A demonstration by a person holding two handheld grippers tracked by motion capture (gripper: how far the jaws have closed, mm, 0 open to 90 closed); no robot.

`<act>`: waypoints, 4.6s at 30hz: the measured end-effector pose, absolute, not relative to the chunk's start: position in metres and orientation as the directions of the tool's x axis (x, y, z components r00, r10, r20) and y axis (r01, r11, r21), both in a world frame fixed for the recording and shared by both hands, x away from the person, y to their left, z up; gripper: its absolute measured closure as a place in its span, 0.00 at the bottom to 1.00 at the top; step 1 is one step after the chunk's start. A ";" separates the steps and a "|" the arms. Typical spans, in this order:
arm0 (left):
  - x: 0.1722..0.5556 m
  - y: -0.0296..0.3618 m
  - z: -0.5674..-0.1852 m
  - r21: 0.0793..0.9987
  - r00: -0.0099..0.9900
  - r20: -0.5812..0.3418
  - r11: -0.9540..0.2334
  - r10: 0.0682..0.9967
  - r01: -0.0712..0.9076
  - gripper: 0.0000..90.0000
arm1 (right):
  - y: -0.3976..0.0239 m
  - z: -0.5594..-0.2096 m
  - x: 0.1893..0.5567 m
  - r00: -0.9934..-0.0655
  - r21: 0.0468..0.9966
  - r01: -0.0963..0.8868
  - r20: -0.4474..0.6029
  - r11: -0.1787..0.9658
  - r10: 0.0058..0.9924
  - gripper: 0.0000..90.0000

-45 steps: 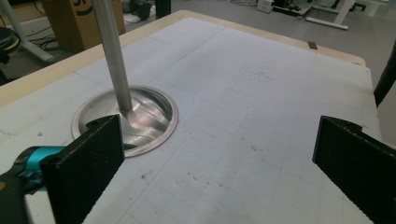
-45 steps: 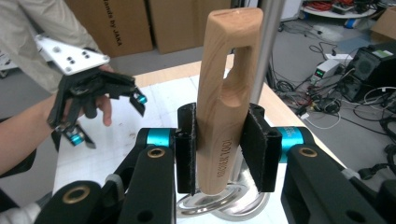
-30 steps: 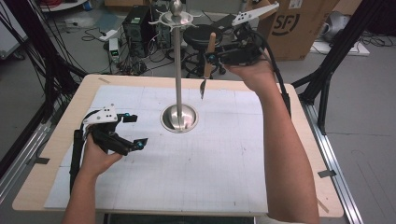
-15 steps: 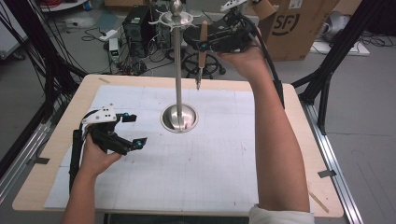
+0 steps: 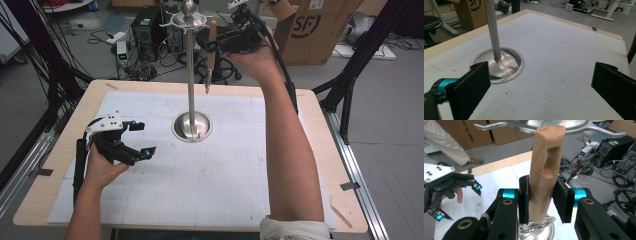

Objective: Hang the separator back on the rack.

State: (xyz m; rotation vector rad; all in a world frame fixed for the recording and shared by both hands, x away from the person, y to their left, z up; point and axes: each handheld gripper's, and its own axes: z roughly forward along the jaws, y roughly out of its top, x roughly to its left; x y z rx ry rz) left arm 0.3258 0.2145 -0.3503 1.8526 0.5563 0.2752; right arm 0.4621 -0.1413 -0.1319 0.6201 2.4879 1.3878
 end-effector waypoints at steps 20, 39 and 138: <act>0.326 0.215 -0.351 0.934 0.863 -0.083 -0.263 0.499 0.242 0.03 | -0.137 -0.140 0.479 -0.875 0.842 0.280 0.027 0.461 0.482 0.74; 0.327 0.214 -0.353 0.932 0.861 -0.086 -0.264 0.501 0.247 0.03 | -0.165 -0.149 0.455 -0.868 0.864 0.226 -0.031 0.449 0.496 0.46; 0.328 0.206 -0.382 0.912 0.881 -0.123 -0.299 0.456 0.281 0.03 | -0.263 -0.380 0.333 -0.811 0.912 0.300 0.090 0.279 0.578 0.14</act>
